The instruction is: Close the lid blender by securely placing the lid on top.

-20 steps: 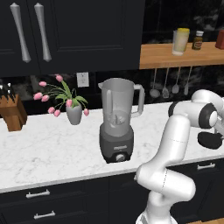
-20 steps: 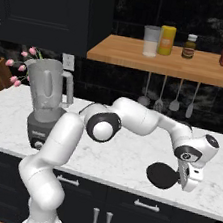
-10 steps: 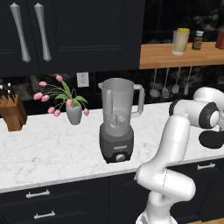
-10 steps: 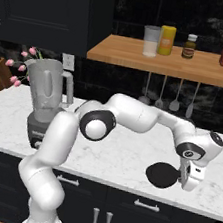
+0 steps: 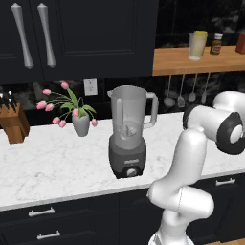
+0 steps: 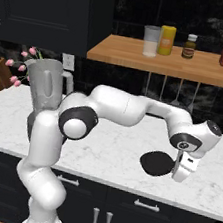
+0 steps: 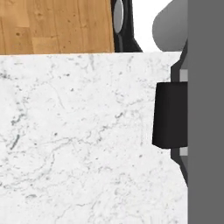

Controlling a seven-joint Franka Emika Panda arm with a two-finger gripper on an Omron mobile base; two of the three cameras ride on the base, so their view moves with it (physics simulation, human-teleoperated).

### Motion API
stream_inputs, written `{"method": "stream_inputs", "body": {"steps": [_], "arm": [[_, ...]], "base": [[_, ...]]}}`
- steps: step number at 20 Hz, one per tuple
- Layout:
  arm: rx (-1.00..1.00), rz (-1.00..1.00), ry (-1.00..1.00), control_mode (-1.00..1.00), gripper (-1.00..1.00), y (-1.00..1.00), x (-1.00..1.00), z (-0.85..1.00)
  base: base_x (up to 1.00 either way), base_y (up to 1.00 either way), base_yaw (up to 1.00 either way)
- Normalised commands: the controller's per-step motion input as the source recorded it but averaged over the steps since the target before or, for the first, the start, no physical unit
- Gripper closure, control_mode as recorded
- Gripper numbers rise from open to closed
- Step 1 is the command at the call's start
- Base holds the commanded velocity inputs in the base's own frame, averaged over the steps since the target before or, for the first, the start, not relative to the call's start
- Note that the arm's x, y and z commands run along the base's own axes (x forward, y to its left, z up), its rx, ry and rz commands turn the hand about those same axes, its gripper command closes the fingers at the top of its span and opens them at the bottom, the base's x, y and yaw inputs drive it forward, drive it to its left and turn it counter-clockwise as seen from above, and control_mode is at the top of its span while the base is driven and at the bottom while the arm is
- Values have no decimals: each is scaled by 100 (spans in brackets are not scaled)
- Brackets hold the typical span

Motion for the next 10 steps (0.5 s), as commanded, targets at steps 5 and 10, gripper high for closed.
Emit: {"method": "stream_inputs", "body": {"steps": [5, 10], "arm": [[0, -20, 0, -100, 100, 46, -20, 64], [0, -20, 0, -100, 100, 52, -19, 66]], "base": [[0, 0, 0], [0, 0, 0]]}}
